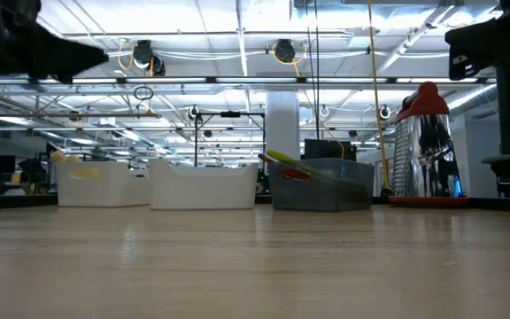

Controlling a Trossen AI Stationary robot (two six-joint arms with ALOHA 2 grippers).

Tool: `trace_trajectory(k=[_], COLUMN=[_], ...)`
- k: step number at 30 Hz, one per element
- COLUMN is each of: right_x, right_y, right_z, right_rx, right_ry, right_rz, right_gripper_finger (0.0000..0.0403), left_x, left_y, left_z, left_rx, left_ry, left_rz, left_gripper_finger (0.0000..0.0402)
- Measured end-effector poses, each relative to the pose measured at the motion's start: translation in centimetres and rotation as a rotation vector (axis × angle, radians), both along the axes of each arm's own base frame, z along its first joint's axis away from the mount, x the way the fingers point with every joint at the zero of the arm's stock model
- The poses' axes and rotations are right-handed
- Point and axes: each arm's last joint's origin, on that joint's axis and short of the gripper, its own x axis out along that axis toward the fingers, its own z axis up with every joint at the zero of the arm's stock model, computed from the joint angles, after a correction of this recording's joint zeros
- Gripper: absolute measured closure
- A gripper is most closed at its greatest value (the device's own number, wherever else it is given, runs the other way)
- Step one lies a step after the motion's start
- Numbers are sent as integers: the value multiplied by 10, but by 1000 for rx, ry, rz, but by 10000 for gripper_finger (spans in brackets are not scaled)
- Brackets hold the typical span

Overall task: Pick & Place Kitchen Items
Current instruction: Return to Home Position

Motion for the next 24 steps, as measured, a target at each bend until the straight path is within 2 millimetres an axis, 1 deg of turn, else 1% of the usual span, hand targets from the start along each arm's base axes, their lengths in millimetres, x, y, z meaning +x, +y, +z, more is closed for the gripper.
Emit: trace_trajectory(k=[3, 5, 11, 14, 18, 24], right_x=[2, 2, 4, 7, 10, 10], right_y=[0, 1, 1, 2, 3, 3], right_z=[-5, -6, -14, -24, -31, -28], right_rx=[-16, -12, -9, -2, 20, -34], right_ry=[13, 15, 24, 54, 9, -55], right_rz=[-4, -3, -4, -4, -1, -12], right_gripper_finger=[403, 403, 403, 403, 403, 403], left_x=[3, 5, 5, 5, 5, 5], left_y=[-1, -1, -1, -1, -1, -1], left_z=[-9, -15, -15, -16, -16, -16], left_rx=[10, 7, 18, 10, -37, -57], left_ry=[-41, -21, -20, -10, -17, -21], left_rz=[4, 5, -13, -13, -18, -21], left_gripper_finger=[275, 275, 275, 275, 275, 275])
